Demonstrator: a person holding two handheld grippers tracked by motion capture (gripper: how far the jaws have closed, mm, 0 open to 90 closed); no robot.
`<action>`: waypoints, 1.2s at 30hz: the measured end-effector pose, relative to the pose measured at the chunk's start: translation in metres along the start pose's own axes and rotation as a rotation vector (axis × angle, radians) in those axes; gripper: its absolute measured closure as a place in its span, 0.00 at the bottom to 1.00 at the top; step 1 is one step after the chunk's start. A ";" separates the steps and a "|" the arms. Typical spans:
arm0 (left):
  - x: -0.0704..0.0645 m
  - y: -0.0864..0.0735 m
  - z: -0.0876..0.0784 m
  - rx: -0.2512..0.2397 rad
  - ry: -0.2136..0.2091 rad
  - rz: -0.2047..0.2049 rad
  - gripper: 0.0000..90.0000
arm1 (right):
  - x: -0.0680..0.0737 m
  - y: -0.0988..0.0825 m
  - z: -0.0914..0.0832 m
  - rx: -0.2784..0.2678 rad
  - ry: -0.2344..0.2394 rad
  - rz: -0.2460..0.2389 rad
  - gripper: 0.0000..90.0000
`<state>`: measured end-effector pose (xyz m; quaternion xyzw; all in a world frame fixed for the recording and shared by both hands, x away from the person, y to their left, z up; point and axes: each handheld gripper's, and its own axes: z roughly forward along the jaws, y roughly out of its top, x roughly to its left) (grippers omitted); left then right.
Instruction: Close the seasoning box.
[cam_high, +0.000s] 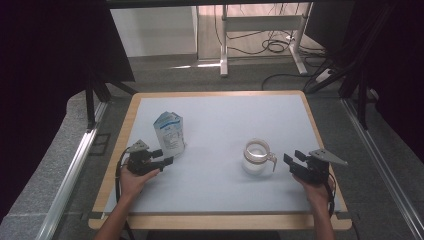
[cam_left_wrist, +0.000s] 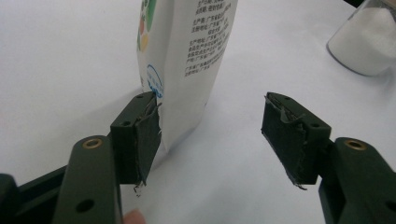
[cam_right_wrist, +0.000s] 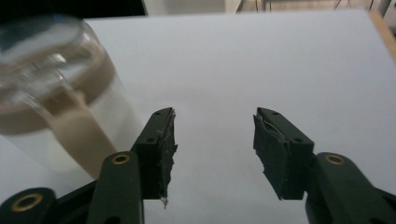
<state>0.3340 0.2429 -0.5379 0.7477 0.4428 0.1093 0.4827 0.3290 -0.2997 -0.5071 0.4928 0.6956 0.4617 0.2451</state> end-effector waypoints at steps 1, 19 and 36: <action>0.000 0.000 0.000 0.002 0.000 0.001 0.41 | -0.002 -0.002 0.002 0.013 -0.010 -0.006 0.52; -0.001 -0.001 0.002 0.016 -0.003 0.006 0.40 | -0.012 -0.012 0.012 0.104 -0.029 -0.004 0.46; -0.001 -0.002 0.004 0.025 -0.006 0.000 0.40 | -0.011 -0.012 0.014 0.123 -0.030 -0.007 0.43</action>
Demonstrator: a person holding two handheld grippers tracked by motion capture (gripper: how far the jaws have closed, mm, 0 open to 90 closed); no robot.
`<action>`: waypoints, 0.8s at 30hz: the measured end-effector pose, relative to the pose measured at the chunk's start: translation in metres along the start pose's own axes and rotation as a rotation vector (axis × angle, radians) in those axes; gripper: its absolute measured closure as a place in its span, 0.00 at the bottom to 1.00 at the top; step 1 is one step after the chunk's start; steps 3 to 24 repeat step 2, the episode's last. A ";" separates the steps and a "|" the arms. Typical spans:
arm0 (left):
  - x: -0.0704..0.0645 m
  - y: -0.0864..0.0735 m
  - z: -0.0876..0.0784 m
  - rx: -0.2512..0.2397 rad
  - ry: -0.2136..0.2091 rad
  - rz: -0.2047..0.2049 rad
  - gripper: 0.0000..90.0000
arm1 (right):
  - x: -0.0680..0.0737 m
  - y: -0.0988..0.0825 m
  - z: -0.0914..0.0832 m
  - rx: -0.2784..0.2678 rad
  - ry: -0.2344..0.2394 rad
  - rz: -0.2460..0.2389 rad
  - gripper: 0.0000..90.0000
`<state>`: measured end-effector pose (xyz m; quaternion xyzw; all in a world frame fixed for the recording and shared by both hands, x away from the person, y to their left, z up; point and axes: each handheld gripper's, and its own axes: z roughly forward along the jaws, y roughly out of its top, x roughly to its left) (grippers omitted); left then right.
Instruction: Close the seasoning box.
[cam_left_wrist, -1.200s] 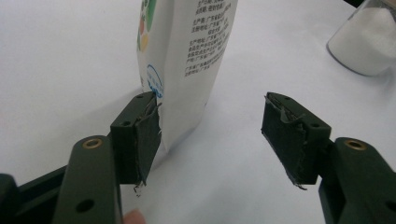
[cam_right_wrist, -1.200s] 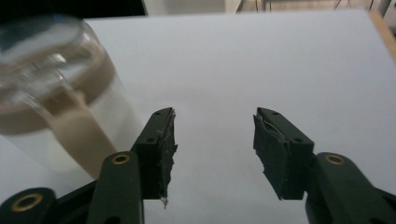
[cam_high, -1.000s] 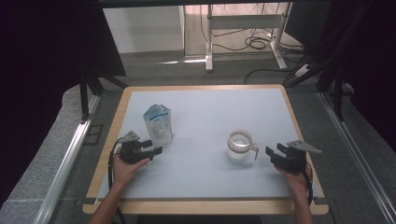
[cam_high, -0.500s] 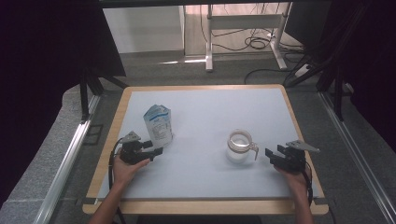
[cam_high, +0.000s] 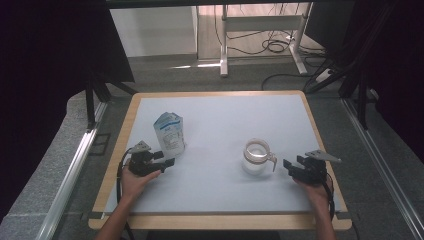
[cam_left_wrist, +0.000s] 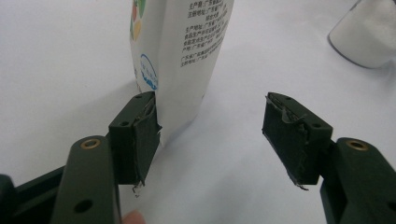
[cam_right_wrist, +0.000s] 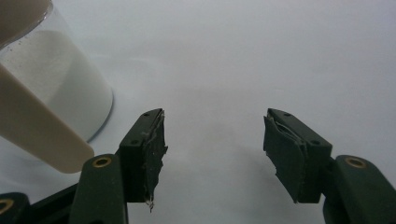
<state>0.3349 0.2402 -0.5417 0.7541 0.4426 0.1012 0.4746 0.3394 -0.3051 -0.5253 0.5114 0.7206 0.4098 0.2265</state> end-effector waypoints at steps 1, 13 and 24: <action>0.000 0.000 0.000 0.001 0.000 0.000 0.40 | 0.000 0.000 0.000 0.002 0.000 -0.001 0.43; 0.000 0.000 0.000 0.002 0.000 -0.001 0.40 | 0.000 0.000 0.000 0.005 -0.001 0.001 0.43; 0.000 0.000 0.000 0.002 0.000 -0.001 0.40 | 0.000 0.000 0.000 0.005 -0.001 0.001 0.43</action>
